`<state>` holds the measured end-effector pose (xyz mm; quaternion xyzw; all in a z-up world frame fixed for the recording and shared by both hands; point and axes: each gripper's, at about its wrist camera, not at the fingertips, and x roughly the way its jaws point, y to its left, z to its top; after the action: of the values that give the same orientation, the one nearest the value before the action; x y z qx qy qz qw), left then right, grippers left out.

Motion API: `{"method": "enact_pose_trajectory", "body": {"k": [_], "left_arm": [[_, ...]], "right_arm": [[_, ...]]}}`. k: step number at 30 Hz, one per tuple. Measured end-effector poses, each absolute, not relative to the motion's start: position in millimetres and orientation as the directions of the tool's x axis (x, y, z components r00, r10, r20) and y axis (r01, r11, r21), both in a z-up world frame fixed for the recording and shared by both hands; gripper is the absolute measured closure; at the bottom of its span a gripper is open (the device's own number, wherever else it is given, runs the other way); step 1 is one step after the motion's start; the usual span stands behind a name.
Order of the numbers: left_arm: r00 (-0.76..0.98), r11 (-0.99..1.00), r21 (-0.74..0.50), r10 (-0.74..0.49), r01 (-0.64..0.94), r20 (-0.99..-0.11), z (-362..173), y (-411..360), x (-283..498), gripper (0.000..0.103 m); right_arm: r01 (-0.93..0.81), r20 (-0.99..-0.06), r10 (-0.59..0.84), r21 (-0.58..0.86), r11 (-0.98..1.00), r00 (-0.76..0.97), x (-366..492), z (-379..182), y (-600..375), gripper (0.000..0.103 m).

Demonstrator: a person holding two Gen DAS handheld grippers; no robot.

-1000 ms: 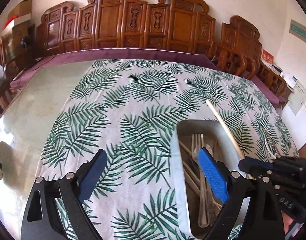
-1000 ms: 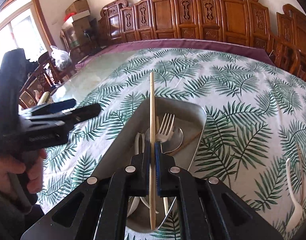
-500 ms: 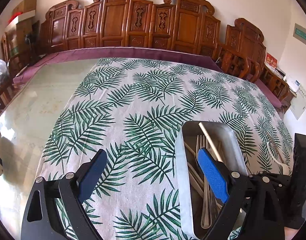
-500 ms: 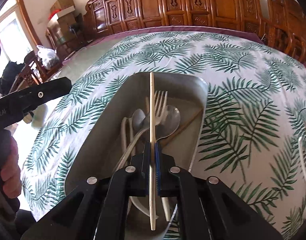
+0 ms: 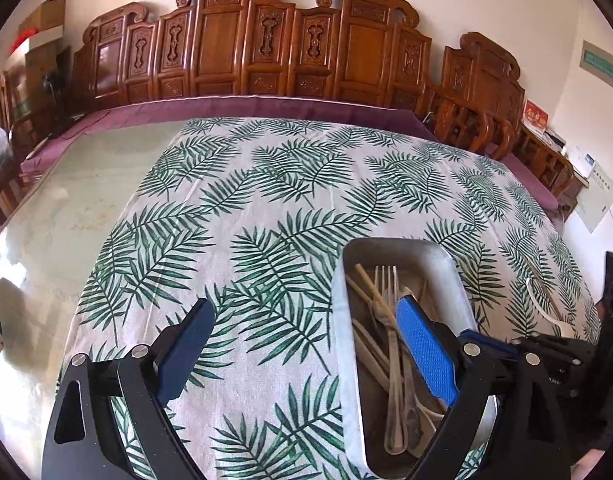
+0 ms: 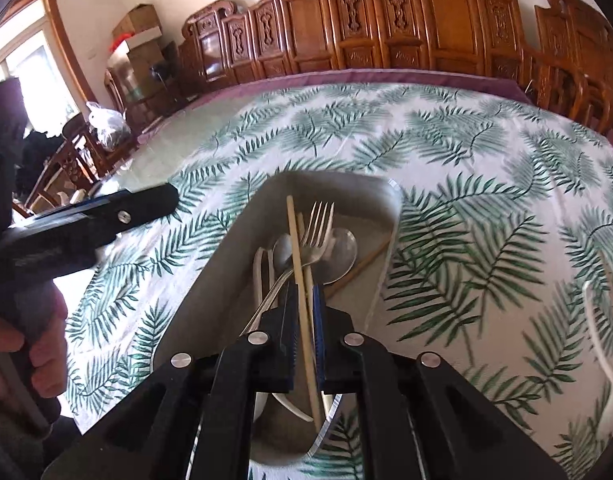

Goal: Organize utensils
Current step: 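Lower the chopstick into the grey tray and open the right tool, then move both tools to the white plastic spoon and last chopstick on the cloth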

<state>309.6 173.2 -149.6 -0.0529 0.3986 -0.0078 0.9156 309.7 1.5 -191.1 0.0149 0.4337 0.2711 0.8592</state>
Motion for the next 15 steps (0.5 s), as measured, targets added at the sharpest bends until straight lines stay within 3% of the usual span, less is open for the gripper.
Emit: {"method": "enact_pose_trajectory", "body": {"k": [5, 8, 15], "left_arm": [[0.691, 0.994, -0.105, -0.064, -0.018, -0.720, -144, 159, 305, 0.014], [0.696, 0.995, -0.095, -0.068, 0.000, -0.714, -140, 144, 301, 0.014], [0.698, 0.999, -0.037, -0.051, 0.036, -0.714, -140, 106, 288, 0.014]], "right_arm": [[-0.472, -0.708, 0.461, 0.202, 0.858, 0.535, 293, -165, -33, 0.094], [-0.471, -0.695, 0.441, 0.165, 0.866, 0.568, 282, -154, -63, 0.087], [-0.433, -0.695, 0.372, 0.096, 0.896, 0.615, 266, -145, -137, 0.087]]}}
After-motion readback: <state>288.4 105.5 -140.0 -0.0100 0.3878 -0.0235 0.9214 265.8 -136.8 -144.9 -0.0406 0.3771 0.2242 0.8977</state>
